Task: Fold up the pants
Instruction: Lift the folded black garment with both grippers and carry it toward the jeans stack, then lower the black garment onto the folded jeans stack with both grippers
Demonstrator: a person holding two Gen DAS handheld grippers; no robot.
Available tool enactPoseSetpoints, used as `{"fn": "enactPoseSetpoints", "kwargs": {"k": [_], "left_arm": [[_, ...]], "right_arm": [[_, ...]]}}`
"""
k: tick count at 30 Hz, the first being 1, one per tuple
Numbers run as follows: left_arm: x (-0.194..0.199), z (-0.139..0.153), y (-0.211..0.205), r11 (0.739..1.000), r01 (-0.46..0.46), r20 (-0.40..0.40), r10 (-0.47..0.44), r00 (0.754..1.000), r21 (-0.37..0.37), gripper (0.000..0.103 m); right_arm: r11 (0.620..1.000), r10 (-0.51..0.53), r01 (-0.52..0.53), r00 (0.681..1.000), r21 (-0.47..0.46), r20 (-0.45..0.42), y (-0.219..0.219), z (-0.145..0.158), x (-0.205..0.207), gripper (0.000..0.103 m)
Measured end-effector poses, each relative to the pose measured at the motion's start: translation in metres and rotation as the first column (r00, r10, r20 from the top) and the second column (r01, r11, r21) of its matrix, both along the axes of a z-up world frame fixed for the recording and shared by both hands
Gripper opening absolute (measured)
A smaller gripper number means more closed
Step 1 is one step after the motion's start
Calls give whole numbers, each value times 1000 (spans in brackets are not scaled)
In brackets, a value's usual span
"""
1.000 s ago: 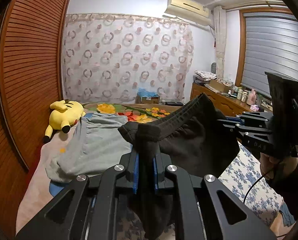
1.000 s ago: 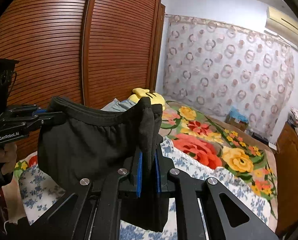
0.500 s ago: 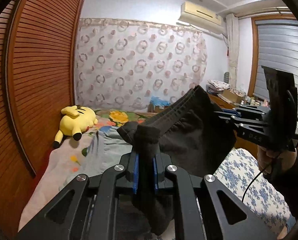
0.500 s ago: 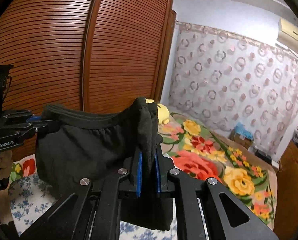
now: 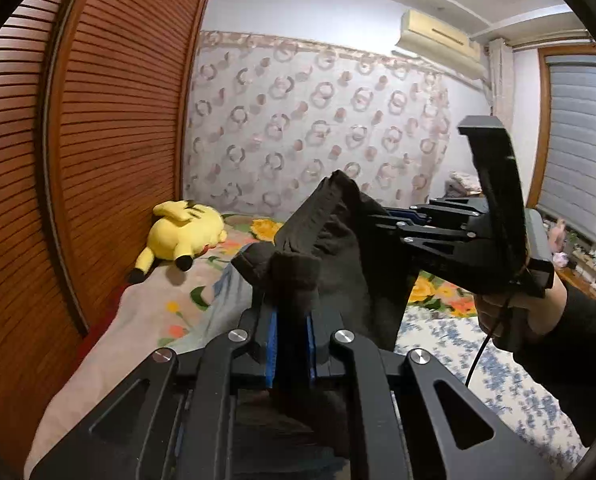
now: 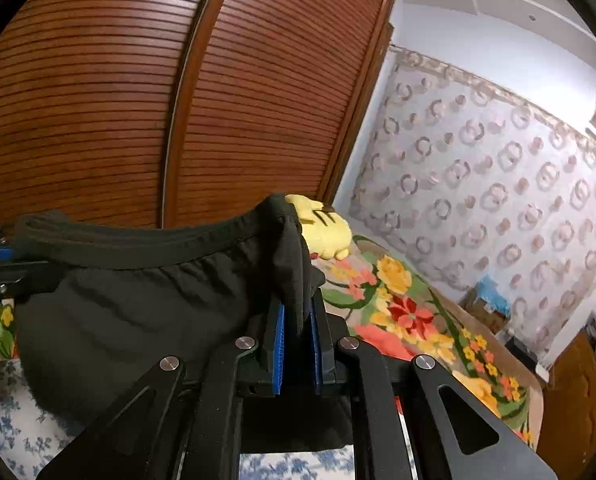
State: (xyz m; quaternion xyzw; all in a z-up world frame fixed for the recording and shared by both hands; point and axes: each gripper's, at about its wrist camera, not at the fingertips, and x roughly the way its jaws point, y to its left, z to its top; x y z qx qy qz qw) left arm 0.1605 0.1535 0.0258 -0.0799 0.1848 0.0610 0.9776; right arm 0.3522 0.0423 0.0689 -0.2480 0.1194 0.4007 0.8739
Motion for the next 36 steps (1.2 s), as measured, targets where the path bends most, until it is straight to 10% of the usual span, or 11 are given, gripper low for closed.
{"fn": "enactPoseSetpoints", "kwargs": {"k": [20, 25, 36], "left_arm": [[-4, -27, 18, 993, -89, -51, 85, 995, -73, 12], [-4, -34, 18, 993, -89, -67, 84, 994, -78, 12], [-3, -44, 22, 991, -110, -100, 103, 990, -74, 12]], "right_arm": [[996, 81, -76, 991, 48, -106, 32, -17, 45, 11], [991, 82, -60, 980, 121, -180, 17, -12, 54, 32], [995, 92, -75, 949, 67, -301, -1, -32, 69, 33]]}}
